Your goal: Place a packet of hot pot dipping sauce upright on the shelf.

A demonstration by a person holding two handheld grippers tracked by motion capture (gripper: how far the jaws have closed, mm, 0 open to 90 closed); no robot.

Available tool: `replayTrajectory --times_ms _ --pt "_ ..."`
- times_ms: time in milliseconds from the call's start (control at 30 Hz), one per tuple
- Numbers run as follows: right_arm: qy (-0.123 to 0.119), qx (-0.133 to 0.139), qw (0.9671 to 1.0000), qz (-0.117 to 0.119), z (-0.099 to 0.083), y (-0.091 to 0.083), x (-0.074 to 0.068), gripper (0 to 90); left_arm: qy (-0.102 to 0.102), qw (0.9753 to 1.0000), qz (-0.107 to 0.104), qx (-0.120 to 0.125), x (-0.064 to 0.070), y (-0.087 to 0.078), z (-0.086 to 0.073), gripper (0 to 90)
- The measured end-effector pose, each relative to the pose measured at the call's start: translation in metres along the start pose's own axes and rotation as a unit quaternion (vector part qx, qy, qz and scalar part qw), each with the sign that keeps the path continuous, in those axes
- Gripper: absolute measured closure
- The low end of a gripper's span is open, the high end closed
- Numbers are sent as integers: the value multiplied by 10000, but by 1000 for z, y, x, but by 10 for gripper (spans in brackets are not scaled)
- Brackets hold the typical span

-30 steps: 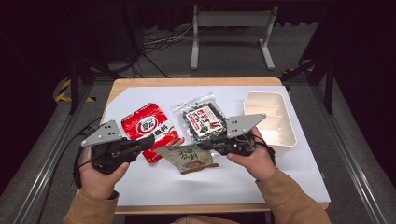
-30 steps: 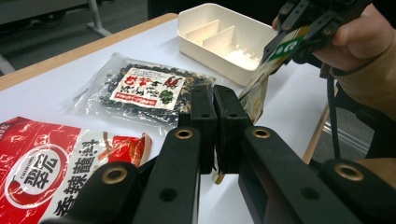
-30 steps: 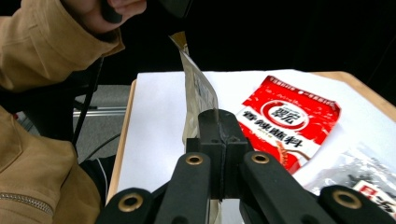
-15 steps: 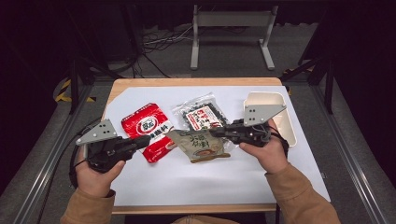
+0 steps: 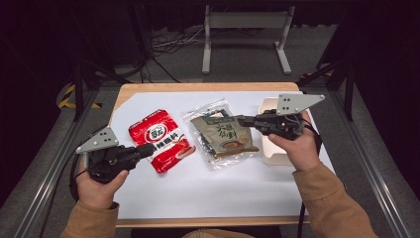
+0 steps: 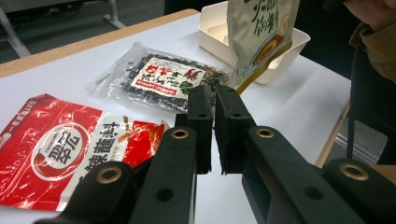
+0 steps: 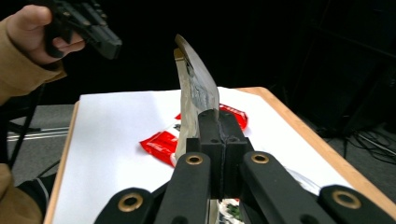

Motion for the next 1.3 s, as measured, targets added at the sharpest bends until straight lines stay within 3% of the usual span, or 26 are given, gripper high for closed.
replayTrajectory --times_ms 533,800,1000,1300 --pt "60 72 9989 -449 2 -26 47 900 -140 9998 146 -62 -12 2 -10 823" --pt "122 90 9975 -695 -1 -37 68 900 -213 9997 142 -55 -22 8 -15 747" --pt "173 169 9955 -912 -2 -48 88 900 -423 9991 1 4 -29 12 -19 712" --pt "264 253 9924 -1172 -6 -62 113 900 -389 9989 231 90 -41 14 -24 686"
Point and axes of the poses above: each handheld gripper's, and its own axes: y roughly forward along the jaws, z roughly out of its top, x roughly to its right, the point moved 8 cm from there along y, roughly forward along the jaws, and after that the axes turned 5 degrees about -x, right-handed, at the moved point
